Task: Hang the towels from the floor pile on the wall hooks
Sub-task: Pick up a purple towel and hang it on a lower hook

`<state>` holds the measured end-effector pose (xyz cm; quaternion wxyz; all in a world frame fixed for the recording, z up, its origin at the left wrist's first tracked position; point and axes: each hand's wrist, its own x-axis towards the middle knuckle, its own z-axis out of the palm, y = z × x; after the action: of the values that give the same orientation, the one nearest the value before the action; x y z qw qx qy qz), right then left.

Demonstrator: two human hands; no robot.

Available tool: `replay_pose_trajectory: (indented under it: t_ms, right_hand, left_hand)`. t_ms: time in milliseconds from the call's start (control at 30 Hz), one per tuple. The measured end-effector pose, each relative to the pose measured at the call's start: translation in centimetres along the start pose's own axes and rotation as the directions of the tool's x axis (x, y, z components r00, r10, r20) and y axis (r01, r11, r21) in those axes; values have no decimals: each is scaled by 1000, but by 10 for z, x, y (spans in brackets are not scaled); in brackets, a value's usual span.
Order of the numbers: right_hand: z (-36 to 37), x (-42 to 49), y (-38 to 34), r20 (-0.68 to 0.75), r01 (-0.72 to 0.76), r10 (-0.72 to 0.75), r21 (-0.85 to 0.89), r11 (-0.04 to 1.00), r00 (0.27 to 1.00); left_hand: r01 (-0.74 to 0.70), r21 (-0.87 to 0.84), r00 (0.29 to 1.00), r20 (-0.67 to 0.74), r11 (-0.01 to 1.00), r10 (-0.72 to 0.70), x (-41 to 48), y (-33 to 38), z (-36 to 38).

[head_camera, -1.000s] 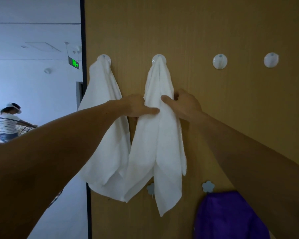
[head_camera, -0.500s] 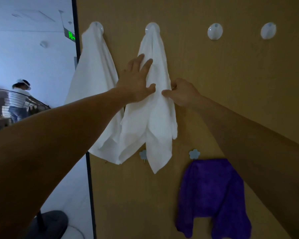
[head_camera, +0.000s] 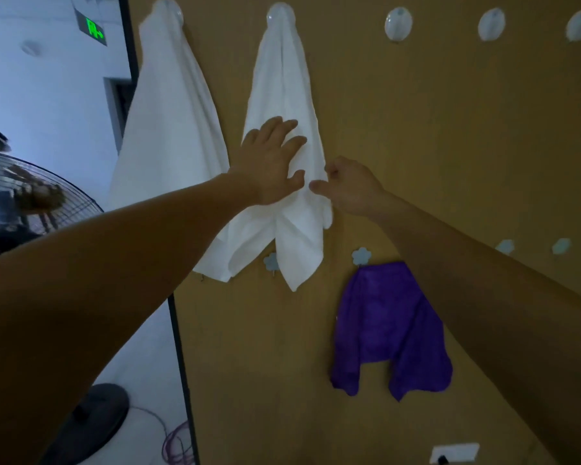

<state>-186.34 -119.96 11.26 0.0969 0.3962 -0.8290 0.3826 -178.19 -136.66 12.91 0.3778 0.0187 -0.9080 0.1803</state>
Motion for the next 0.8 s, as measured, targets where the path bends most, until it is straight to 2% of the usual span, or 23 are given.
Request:
replay_pose_trajectory:
  t_ms: [333, 467, 633, 700, 800]
  right_hand:
    - [14, -76, 47, -23, -221, 219, -115, 969, 975]
    - [13, -95, 60, -39, -239, 236, -150, 959, 971]
    - [10, -113, 87, -30, -242, 241, -154, 958, 970]
    - [3, -119, 102, -15, -269, 270, -145, 952, 963]
    - [-16, -124, 128, -25, -275, 274, -141, 951, 961]
  left_hand:
    - [-161, -188, 982, 71, 969, 177, -39, 65, 46]
    - [-183, -204, 971, 117, 962, 210, -57, 89, 54]
    - [-196, -257, 971, 81, 946, 224, -66, 115, 67]
    - [-162, -338, 970, 120, 927, 213, -63, 131, 71]
    - [9, -454, 969, 226, 891, 105, -57, 157, 74]
